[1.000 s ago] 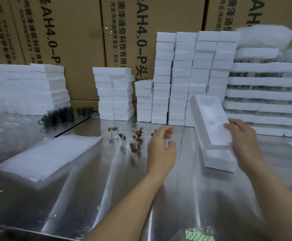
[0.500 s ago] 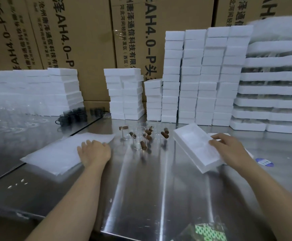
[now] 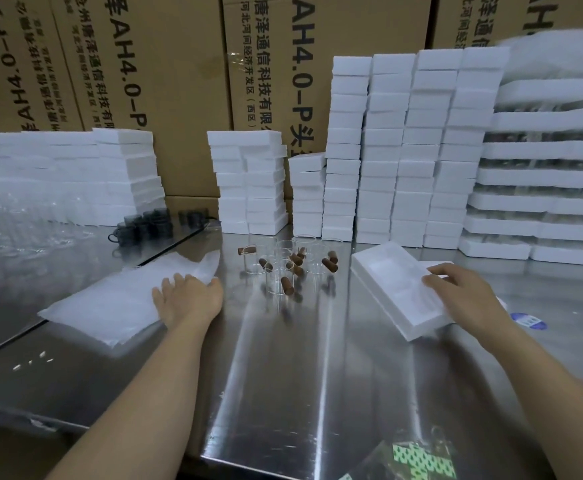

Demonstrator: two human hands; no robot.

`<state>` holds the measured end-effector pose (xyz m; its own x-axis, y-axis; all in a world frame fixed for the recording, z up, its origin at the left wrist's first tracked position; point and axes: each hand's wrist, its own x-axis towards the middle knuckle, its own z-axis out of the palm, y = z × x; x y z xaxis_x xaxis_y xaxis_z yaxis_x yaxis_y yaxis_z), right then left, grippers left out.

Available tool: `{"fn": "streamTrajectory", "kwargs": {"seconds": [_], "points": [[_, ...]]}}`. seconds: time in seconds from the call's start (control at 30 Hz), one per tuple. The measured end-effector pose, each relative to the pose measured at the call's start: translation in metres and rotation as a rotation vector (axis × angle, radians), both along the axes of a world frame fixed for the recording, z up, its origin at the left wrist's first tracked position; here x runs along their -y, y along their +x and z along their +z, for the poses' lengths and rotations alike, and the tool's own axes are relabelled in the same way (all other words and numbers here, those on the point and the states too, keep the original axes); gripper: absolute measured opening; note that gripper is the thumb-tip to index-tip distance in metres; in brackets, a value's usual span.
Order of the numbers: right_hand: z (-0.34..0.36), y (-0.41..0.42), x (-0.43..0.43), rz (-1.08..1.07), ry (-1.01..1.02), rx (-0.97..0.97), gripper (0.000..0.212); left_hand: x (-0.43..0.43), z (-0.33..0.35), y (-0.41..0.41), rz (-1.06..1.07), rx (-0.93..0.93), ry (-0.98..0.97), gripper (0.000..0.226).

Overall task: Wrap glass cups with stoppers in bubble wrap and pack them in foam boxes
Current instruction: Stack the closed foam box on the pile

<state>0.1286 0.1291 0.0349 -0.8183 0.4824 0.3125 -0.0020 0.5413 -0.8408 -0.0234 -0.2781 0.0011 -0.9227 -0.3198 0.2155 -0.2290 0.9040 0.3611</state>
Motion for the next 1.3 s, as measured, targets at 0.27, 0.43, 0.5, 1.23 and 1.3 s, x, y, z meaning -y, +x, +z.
{"fn": "streamTrajectory", "kwargs": {"seconds": [0.27,0.43,0.5,1.23,1.3], "points": [[-0.005,-0.003,-0.009,-0.177,0.003,0.033,0.012,-0.007,0.016,0.01,-0.089,-0.374,0.111,0.056],[-0.006,-0.006,-0.018,-0.271,-0.06,-0.026,0.017,-0.047,0.044,0.051,-0.506,-0.69,0.463,0.061],[-0.006,-0.007,-0.02,-0.294,-0.12,-0.062,0.018,-0.07,0.049,0.078,-0.78,-0.714,0.621,0.058],[0.006,0.002,-0.019,-0.322,-0.357,-0.221,0.018,-0.125,0.005,0.087,-1.22,-0.187,0.018,0.09],[0.007,0.003,-0.017,-0.282,-0.298,-0.224,0.018,-0.126,0.007,0.088,-1.175,-0.204,0.117,0.067]]}}
